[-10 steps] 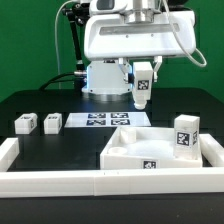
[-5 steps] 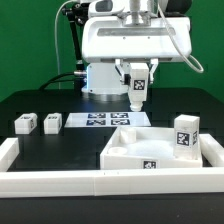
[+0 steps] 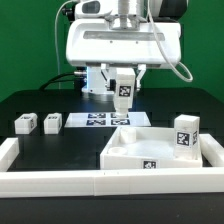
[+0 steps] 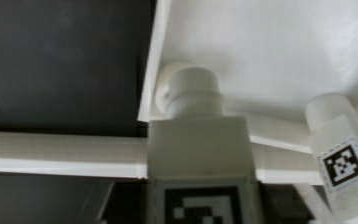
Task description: Assemble square table
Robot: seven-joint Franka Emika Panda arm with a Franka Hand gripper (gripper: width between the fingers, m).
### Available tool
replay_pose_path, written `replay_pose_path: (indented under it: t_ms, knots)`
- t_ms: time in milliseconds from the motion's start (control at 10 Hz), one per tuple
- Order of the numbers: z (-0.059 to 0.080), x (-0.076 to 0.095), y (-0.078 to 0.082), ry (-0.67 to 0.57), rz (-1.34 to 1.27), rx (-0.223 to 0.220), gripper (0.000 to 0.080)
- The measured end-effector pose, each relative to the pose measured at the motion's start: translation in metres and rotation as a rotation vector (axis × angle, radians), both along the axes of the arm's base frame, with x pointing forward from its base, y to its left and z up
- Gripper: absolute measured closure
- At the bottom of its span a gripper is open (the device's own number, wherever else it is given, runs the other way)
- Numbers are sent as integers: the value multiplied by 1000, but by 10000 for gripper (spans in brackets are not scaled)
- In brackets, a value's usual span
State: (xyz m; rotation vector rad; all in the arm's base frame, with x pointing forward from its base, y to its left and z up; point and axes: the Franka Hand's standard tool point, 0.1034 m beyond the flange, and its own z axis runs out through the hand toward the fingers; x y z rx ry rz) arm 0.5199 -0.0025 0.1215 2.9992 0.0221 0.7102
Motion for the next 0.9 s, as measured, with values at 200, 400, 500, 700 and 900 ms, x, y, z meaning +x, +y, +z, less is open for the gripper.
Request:
replay_pose_path:
  t_ms: [200,400,500,700,900]
  knots:
    - [-1,-1,3,3,3,1,511]
    - [-1,-1,2,3,3,0,511]
    - [-3,-2,0,7,-2,0,511]
    - [-8,3,-14,36,-35,12,511]
    - [-7,10,-12,46,-53,29,511]
